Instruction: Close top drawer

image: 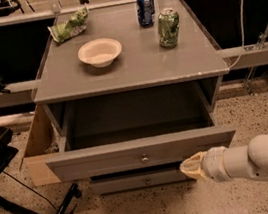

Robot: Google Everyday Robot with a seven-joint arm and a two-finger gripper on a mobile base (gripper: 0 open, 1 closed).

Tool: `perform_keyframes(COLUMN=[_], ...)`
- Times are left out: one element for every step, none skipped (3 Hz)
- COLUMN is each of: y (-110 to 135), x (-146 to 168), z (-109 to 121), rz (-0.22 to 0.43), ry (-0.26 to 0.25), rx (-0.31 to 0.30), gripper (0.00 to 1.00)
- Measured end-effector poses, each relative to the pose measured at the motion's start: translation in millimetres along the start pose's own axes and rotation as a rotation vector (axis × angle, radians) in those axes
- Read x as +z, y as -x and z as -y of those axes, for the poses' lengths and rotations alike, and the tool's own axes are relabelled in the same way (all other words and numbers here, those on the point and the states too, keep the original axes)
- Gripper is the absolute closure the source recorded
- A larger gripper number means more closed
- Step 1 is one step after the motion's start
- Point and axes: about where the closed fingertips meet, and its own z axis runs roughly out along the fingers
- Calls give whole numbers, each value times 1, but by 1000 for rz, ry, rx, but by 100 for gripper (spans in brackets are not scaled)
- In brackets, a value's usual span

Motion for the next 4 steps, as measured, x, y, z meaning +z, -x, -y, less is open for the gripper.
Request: perform_keyframes(y=[15,23,35,42], x=[8,12,18,24], z=[33,47,69,83], rz=[41,60,88,106], ry=[-10,-13,-17,-10], rx=[-33,-50,-77,-96], gripper=[100,100,100,100])
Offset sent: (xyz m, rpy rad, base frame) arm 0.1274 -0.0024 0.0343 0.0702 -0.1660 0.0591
